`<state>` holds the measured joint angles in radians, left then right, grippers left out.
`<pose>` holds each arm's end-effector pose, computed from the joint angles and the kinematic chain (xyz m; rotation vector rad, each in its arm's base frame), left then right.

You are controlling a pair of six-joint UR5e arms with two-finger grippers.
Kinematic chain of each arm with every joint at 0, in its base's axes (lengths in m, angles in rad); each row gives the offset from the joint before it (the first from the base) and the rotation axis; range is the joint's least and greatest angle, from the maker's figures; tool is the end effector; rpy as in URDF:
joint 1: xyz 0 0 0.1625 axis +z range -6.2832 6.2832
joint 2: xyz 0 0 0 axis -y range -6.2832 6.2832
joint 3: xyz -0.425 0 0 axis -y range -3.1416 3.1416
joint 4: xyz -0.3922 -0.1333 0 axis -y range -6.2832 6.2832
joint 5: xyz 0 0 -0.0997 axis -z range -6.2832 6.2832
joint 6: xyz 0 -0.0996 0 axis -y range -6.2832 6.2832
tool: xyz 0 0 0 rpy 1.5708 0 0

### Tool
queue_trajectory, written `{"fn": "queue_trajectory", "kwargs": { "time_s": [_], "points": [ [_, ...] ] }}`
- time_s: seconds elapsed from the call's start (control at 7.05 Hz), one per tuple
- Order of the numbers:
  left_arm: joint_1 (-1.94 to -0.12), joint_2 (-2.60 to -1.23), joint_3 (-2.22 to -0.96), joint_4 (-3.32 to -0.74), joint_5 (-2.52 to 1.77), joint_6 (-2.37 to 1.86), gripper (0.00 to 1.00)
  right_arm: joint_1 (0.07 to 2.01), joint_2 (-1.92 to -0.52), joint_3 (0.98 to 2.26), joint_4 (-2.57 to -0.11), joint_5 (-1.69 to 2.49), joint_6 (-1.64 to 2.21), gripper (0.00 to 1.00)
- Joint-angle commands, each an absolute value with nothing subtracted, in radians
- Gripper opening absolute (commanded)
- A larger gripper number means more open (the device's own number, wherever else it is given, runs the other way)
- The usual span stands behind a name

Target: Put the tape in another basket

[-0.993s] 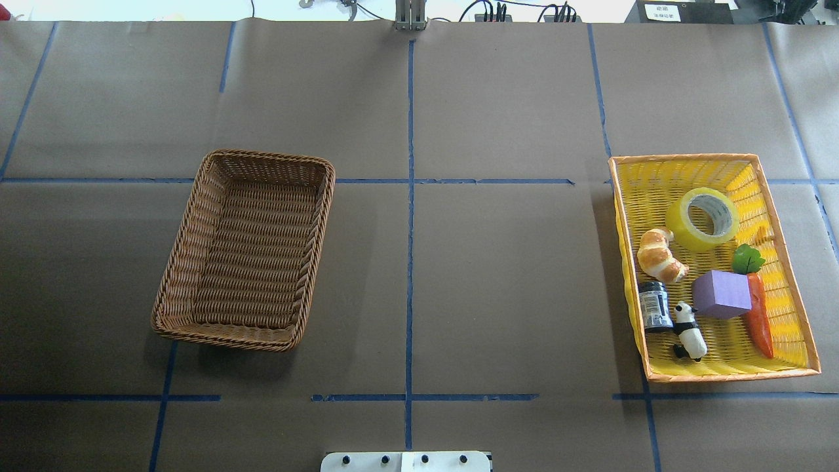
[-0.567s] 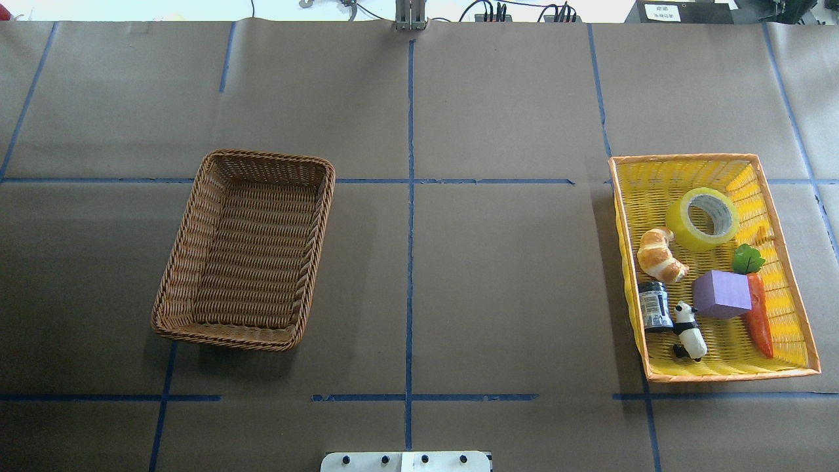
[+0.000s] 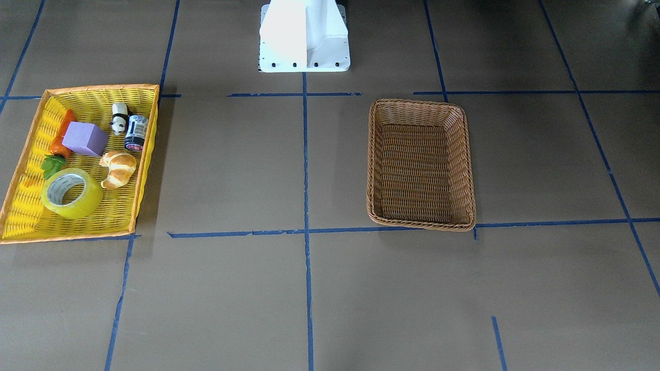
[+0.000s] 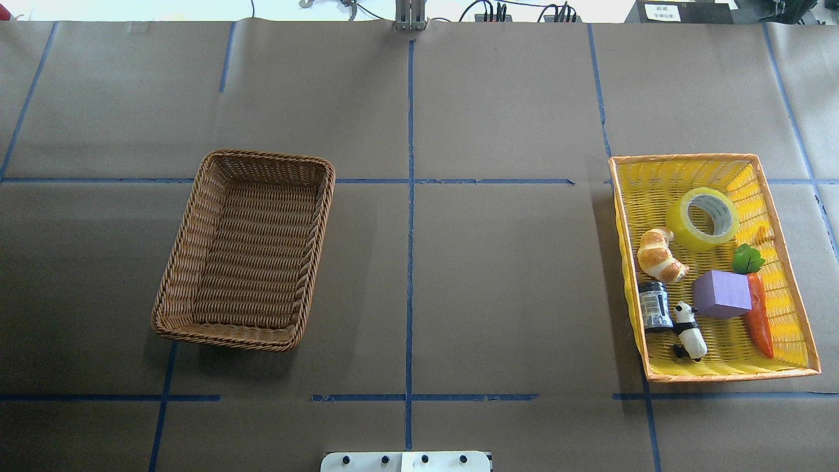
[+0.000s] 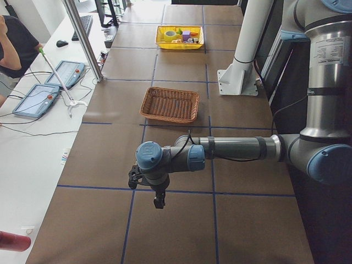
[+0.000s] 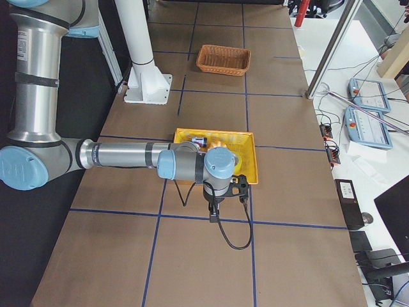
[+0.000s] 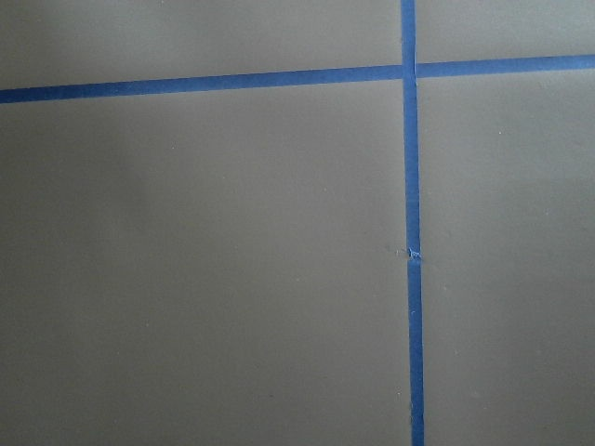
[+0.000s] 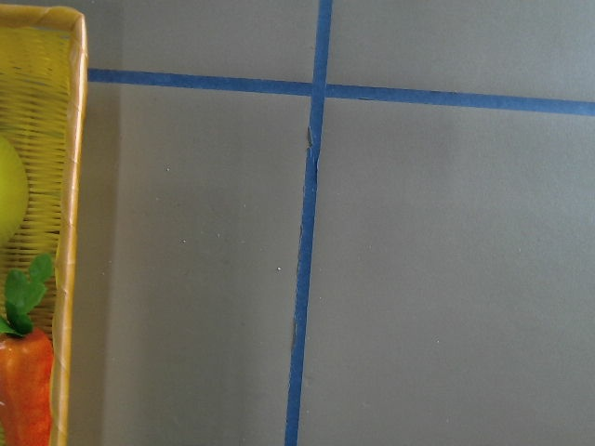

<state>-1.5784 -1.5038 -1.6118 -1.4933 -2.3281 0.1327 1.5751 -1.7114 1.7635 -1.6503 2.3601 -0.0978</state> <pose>-0.0683 -0.4548 0.6790 -0.0452 0.7618 0.0798 0.0644 -0.4296 0.6357 0.0144 -0.7898 -0.0778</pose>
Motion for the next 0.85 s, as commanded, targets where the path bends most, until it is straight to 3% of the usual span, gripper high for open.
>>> {"fn": "queue_trajectory", "kwargs": {
  "time_s": [0.0,0.43,0.71],
  "points": [
    [-1.577,-1.506,-1.618,-1.497,-2.33,0.13,1.0,1.559,-1.697,1.831,-1.651,2.364,-0.08,1.0],
    [-1.578,-1.505,-1.626,-1.502,-2.33,0.133,1.0,1.488,-1.632,1.859,-1.649,2.362,-0.054,1.0],
    [-1.578,-1.506,-1.628,-1.502,-2.332,0.13,1.0,1.409,-1.591,1.868,-1.587,2.364,0.172,1.0]
  ]
}}
